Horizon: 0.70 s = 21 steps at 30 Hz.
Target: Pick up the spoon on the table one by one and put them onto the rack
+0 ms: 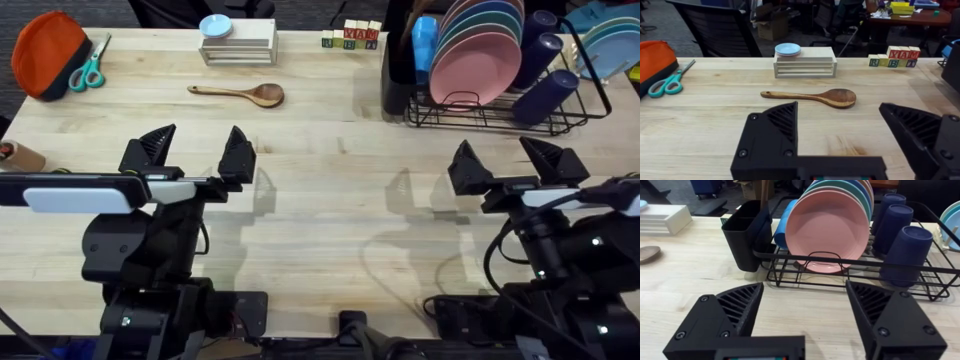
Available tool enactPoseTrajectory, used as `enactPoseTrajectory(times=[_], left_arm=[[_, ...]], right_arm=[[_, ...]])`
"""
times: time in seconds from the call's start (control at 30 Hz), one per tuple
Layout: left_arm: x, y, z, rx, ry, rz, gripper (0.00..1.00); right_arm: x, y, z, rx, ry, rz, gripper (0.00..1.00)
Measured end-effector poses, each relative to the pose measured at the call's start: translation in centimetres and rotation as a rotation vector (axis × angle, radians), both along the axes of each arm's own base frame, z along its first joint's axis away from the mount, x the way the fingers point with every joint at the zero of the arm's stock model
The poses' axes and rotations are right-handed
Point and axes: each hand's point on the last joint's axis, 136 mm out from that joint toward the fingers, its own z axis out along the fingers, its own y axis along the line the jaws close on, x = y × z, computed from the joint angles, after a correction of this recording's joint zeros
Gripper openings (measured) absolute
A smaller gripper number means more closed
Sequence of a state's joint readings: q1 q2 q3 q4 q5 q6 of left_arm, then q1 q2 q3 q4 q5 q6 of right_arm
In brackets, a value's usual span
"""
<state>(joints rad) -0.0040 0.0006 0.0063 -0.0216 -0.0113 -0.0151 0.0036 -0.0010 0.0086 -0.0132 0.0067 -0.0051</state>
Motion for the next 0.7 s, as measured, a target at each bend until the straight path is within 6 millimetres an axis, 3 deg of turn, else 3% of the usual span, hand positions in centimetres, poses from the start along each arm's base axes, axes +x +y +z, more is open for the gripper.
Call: enactPoseTrajectory(times=[0.53, 0.6, 0.7], left_arm=[[0.0, 0.0, -0.1, 0.0, 0.005, 0.0, 0.994], [-0.3, 0.0, -1.2, 0.0, 0.077, 0.003, 0.994], [-0.9, 0.2, -0.1, 0.001, 0.098, 0.014, 0.994]], right_arm=[[-0.1, -0.1, -0.4, -0.002, 0.026, -0.003, 0.997], [-0.8, 0.1, -0.6, -0.002, 0.09, 0.006, 0.996], [-1.6, 0.1, -1.0, -0.002, 0.173, 0.005, 0.996]])
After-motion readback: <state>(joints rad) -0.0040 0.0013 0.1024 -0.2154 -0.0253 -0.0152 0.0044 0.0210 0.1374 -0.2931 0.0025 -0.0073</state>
